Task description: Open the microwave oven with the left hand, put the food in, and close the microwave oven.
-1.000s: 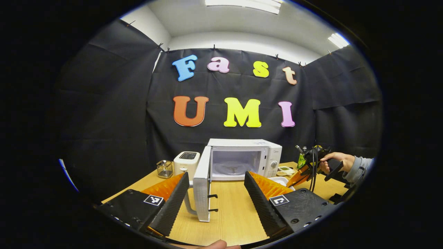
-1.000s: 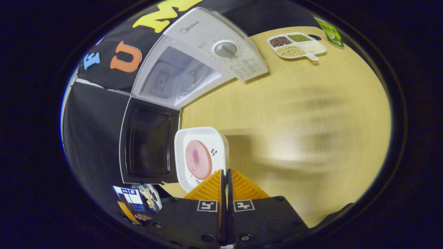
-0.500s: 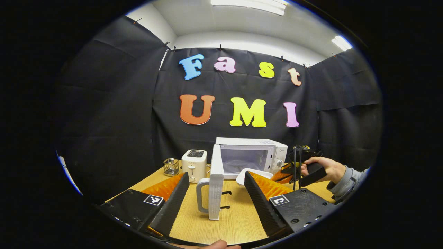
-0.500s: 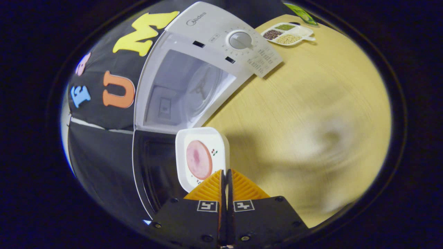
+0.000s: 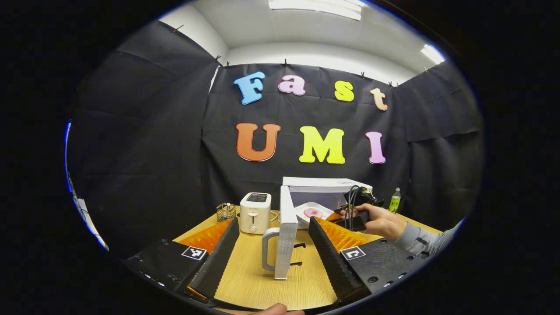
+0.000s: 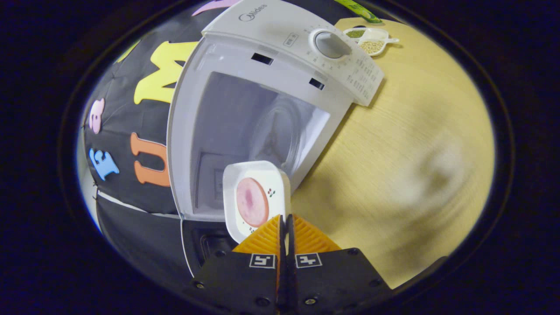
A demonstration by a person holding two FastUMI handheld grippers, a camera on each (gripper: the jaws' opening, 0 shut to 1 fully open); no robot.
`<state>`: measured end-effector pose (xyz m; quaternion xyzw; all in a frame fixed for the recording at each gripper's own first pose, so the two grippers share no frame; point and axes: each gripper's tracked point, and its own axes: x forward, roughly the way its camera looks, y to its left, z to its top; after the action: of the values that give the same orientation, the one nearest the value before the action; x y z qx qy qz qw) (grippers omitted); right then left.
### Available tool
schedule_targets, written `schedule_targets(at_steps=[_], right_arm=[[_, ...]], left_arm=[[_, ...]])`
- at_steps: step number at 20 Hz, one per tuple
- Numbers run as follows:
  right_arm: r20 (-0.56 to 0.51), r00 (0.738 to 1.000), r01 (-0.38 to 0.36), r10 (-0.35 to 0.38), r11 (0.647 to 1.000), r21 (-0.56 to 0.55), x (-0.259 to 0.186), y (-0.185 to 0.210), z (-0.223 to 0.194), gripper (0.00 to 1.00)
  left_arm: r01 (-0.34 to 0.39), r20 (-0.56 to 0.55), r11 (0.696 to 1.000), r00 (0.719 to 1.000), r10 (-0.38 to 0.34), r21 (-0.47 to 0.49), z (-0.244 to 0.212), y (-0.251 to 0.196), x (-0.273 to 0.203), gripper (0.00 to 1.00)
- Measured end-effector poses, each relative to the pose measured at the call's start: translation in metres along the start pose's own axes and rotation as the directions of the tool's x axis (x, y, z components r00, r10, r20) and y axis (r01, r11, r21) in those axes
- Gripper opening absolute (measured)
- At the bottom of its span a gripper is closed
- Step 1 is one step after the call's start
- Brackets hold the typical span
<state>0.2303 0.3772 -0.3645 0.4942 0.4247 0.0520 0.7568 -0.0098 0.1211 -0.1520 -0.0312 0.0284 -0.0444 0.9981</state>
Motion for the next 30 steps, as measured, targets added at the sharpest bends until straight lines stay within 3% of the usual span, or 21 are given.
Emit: schedule_targets(at_steps=[2,4,5,8,9,10,12,13,14,15,16,17,19,20,21,24,25,26,27,29,30], right_arm=[[0.096,0.995,-0.038,0.037,0.999,0.007,0.022,0.009,0.014,0.00],[0.170,0.984,-0.055,0.048,0.998,0.034,0.042,0.010,0.025,0.04],[0.197,0.979,-0.066,0.055,0.997,0.048,0.051,0.010,0.030,0.04],[0.262,0.961,-0.117,0.089,0.989,0.090,0.072,0.013,0.042,0.04],[0.289,0.952,-0.132,0.098,0.986,0.099,0.076,0.013,0.049,0.04],[0.329,0.939,-0.134,0.099,0.987,0.086,0.079,0.013,0.058,0.04],[0.395,0.913,-0.122,0.103,0.992,0.024,0.081,0.015,0.076,0.05],[0.421,0.900,-0.121,0.110,0.993,-0.001,0.082,0.017,0.082,0.05],[0.432,0.894,-0.123,0.118,0.992,-0.016,0.083,0.019,0.082,0.06],[0.434,0.892,-0.121,0.123,0.992,-0.032,0.086,0.019,0.083,0.07],[0.434,0.893,-0.111,0.120,0.993,-0.046,0.089,0.018,0.083,0.10],[0.436,0.894,-0.089,0.105,0.994,-0.056,0.092,0.014,0.082,0.12],[0.429,0.897,-0.092,0.109,0.994,-0.060,0.097,0.012,0.080,0.14],[0.425,0.899,-0.089,0.108,0.994,-0.066,0.097,0.010,0.081,0.05],[0.417,0.902,-0.081,0.108,0.993,-0.082,0.098,0.008,0.080,0.13],[0.389,0.913,-0.056,0.122,0.983,-0.176,0.093,0.002,0.073,0.14],[0.355,0.923,-0.075,0.148,0.974,-0.212,0.089,0.005,0.066,0.15],[0.328,0.932,-0.075,0.155,0.967,-0.245,0.084,0.005,0.062,0.23],[0.313,0.935,-0.075,0.165,0.957,-0.281,0.079,0.005,0.058,0.17],[0.312,0.933,-0.060,0.178,0.934,-0.352,0.061,0.002,0.056,0.25],[0.315,0.931,-0.051,0.187,0.917,-0.395,0.049,0.001,0.055,0.39]], left_arm=[[-0.014,-0.001,1.000,1.000,0.014,0.008,0.000,0.006,0.000,0.95],[-0.039,-0.001,0.999,0.999,0.039,0.023,0.000,0.015,0.001,0.95],[-0.045,-0.006,0.999,0.999,0.045,0.030,-0.001,0.017,0.001,0.84],[-0.058,-0.019,0.997,0.998,0.059,0.051,-0.004,0.020,0.004,0.84],[-0.056,-0.014,0.997,0.998,0.057,0.056,-0.003,0.019,0.006,0.95],[-0.055,-0.014,0.997,0.998,0.056,0.058,-0.004,0.018,0.008,0.84],[-0.070,-0.010,0.996,0.997,0.070,0.051,-0.003,0.019,0.012,0.84],[-0.086,-0.008,0.995,0.996,0.086,0.044,-0.003,0.023,0.012,0.95],[-0.092,-0.006,0.995,0.996,0.092,0.039,-0.003,0.023,0.015,0.84],[-0.091,-0.003,0.995,0.996,0.091,0.038,-0.003,0.021,0.015,0.95],[-0.092,0.000,0.995,0.996,0.092,0.037,-0.003,0.021,0.014,0.95],[-0.094,-0.001,0.995,0.996,0.094,0.036,-0.003,0.021,0.014,0.84],[-0.085,-0.006,0.996,0.996,0.085,0.026,-0.005,0.019,0.016,0.84],[-0.081,-0.004,0.997,0.997,0.081,0.018,-0.004,0.018,0.015,0.84],[-0.078,-0.001,0.997,0.997,0.078,0.011,-0.004,0.017,0.015,0.84],[-0.053,-0.002,0.999,0.999,0.053,-0.015,-0.008,0.016,0.015,0.84],[-0.035,-0.010,0.999,0.999,0.035,-0.024,-0.012,0.013,0.016,0.95],[-0.028,-0.016,0.999,1.000,0.027,-0.026,-0.015,0.015,0.018,0.95],[-0.035,-0.024,0.999,0.999,0.034,-0.024,-0.020,0.021,0.020,0.95],[-0.061,-0.040,0.998,0.997,0.060,-0.018,-0.028,0.034,0.022,0.95],[-0.063,-0.050,0.998,0.997,0.062,-0.017,-0.032,0.038,0.025,0.95]])
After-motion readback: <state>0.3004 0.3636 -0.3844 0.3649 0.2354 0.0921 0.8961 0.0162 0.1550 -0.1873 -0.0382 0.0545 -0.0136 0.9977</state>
